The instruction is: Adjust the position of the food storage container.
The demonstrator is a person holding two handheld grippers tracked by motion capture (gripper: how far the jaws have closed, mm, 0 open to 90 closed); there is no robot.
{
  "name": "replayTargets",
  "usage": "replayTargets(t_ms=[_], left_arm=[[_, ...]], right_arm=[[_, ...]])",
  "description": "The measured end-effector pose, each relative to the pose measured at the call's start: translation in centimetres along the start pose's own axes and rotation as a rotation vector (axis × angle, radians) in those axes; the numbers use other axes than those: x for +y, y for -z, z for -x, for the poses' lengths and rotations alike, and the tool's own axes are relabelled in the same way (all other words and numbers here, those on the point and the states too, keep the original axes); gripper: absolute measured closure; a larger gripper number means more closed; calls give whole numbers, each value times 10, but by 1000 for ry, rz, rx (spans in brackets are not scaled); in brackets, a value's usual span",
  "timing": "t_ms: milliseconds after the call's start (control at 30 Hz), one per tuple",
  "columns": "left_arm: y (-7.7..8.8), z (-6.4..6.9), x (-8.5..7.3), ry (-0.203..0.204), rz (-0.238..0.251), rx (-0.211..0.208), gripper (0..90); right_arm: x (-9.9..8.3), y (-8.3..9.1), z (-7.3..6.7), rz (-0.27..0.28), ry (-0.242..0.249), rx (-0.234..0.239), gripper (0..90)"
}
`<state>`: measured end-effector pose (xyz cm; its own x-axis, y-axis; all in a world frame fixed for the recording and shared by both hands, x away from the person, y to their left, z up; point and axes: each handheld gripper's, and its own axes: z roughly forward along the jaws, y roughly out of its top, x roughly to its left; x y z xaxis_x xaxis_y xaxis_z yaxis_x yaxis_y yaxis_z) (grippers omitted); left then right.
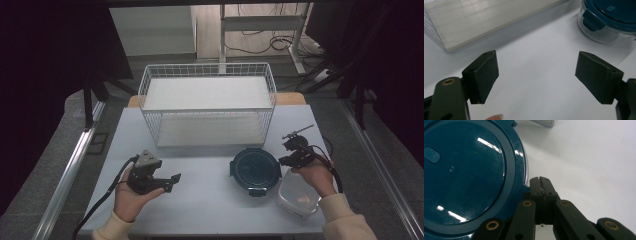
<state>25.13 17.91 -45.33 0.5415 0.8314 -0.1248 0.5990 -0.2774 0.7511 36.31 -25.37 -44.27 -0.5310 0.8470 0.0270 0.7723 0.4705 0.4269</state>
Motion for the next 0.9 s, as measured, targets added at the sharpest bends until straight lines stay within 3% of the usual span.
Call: replayTargets(t_ms=[367,567,900], left_arm=[[-3,-2,1,8,-1,0,183],[-6,-2,1,11,-7,-3,183],[-7,-3,1,14,-8,-5,184]], right_arm=[[0,0,-3,-6,-23,0,898],[-4,2,-16,-17,18,19,897],[-3,1,-24,-16,29,20,898]])
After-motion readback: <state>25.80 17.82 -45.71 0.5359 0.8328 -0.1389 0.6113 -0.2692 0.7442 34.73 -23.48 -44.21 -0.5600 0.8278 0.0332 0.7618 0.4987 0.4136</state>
